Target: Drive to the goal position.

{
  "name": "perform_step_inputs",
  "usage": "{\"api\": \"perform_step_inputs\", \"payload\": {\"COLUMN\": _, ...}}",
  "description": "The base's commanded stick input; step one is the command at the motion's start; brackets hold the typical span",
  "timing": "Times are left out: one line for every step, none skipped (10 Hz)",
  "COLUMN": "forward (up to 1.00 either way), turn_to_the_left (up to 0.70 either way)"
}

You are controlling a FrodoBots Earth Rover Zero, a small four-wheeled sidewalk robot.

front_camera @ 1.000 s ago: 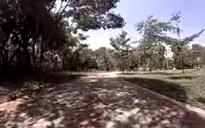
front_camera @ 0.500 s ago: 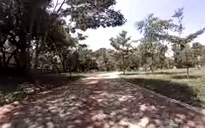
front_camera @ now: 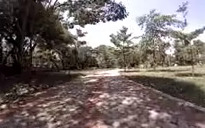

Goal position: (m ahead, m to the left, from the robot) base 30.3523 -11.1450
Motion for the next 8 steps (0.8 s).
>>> {"api": "perform_step_inputs", "payload": {"forward": 0.70, "turn_to_the_left": 0.00}}
{"api": "perform_step_inputs", "payload": {"forward": 0.70, "turn_to_the_left": 0.00}}
{"api": "perform_step_inputs", "payload": {"forward": 0.70, "turn_to_the_left": 0.00}}
{"api": "perform_step_inputs", "payload": {"forward": 0.70, "turn_to_the_left": 0.00}}
{"api": "perform_step_inputs", "payload": {"forward": 0.70, "turn_to_the_left": 0.00}}
{"api": "perform_step_inputs", "payload": {"forward": 0.70, "turn_to_the_left": 0.00}}
{"api": "perform_step_inputs", "payload": {"forward": 0.70, "turn_to_the_left": 0.00}}
{"api": "perform_step_inputs", "payload": {"forward": 0.70, "turn_to_the_left": 0.00}}
